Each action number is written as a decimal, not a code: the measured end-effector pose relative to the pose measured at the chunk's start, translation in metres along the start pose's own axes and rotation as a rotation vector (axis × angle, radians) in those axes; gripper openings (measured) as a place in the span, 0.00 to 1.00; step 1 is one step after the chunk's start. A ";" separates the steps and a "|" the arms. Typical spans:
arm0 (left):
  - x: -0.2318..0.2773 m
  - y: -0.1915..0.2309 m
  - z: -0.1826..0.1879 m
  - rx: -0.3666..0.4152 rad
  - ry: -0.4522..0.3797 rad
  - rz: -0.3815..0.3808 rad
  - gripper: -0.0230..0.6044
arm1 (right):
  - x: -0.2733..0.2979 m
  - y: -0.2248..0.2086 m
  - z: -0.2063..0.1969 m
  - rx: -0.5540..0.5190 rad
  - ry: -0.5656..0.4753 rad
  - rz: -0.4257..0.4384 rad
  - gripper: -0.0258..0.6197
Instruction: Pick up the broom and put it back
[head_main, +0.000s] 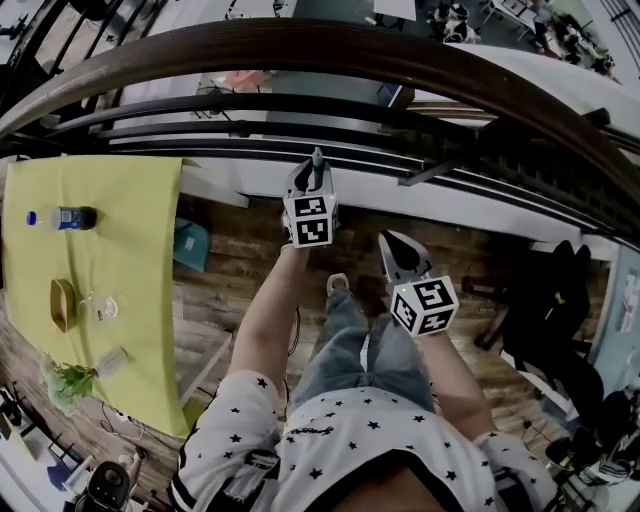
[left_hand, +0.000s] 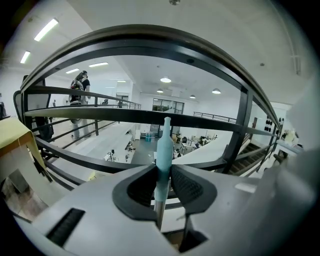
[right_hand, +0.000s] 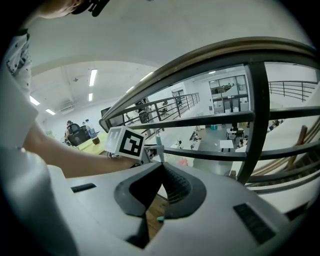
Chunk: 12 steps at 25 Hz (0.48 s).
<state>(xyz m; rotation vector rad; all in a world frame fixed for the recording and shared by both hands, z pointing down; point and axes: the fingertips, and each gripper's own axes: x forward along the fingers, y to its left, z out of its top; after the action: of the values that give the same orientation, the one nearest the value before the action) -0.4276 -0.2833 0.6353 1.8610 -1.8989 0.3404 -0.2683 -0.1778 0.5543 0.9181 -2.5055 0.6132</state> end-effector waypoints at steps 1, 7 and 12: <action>0.004 0.001 0.000 -0.002 0.000 0.001 0.19 | 0.001 -0.001 -0.001 0.004 0.001 -0.001 0.03; 0.031 0.006 0.001 -0.007 0.005 0.003 0.19 | 0.008 -0.010 -0.006 0.020 0.008 -0.011 0.03; 0.055 0.011 -0.002 -0.004 0.009 0.002 0.19 | 0.014 -0.018 -0.013 0.034 0.014 -0.021 0.03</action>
<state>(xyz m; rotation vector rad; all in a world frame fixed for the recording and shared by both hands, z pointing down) -0.4368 -0.3302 0.6650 1.8522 -1.8940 0.3445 -0.2631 -0.1910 0.5765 0.9475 -2.4768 0.6557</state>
